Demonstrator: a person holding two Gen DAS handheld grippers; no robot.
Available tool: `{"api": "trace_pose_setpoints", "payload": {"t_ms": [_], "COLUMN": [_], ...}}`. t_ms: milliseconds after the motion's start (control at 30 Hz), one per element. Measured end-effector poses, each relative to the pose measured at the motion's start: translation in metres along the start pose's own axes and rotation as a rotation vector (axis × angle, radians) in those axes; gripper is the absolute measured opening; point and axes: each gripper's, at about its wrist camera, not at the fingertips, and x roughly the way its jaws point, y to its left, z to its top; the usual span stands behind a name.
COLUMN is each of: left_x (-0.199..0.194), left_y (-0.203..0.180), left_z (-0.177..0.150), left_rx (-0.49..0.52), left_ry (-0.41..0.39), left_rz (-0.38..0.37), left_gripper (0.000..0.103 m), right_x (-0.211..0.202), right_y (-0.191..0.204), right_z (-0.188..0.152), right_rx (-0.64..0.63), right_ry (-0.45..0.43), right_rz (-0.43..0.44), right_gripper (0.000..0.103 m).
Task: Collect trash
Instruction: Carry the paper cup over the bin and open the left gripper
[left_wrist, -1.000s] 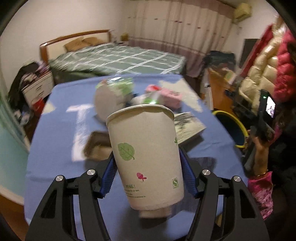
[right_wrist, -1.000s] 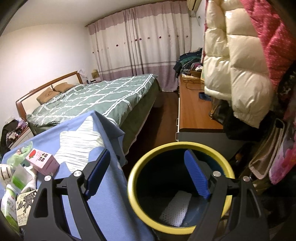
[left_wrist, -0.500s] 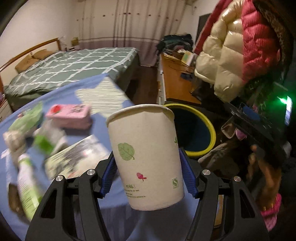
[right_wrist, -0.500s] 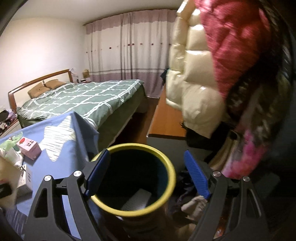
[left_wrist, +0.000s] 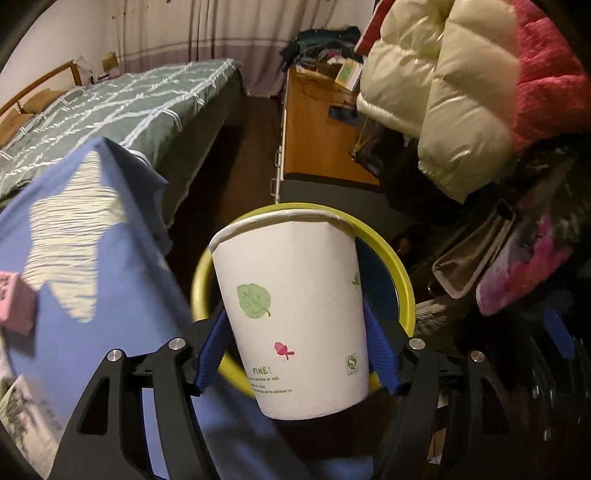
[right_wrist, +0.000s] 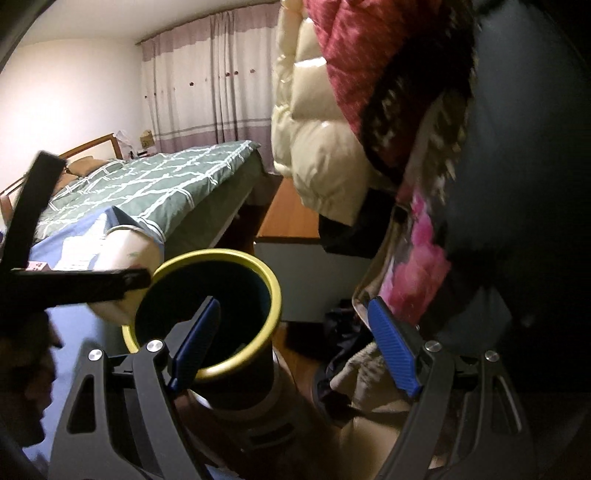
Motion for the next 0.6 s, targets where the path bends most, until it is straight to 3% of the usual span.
{"api": "trace_pose_setpoints", "payload": {"t_ms": [100, 233, 400, 600], "left_x": [0.020, 0.016, -0.042, -0.130], "left_y": [0.000, 0.005, 0.023, 0.071], "left_z": [0.007, 0.008, -0.005, -0.032], "left_rx": [-0.015, -0.038, -0.061, -0.092], "left_ry": [0.033, 0.021, -0.054, -0.183], "left_rz": [0.024, 0.026, 0.008, 0.058], "left_gripper": [0.075, 0.080, 0.082, 0.086], "right_x": [0.004, 0.008, 0.010, 0.010], "right_y": [-0.004, -0.003, 0.005, 0.041], "right_z": [-0.005, -0.006, -0.006, 0.005], "right_rx": [0.006, 0.008, 0.003, -0.044], "right_ry": [0.021, 0.028, 0.028, 0.019], "right_rz": [0.001, 0.010, 0.028, 0.111], "right_gripper": [0.078, 0.078, 0.078, 0.078]}}
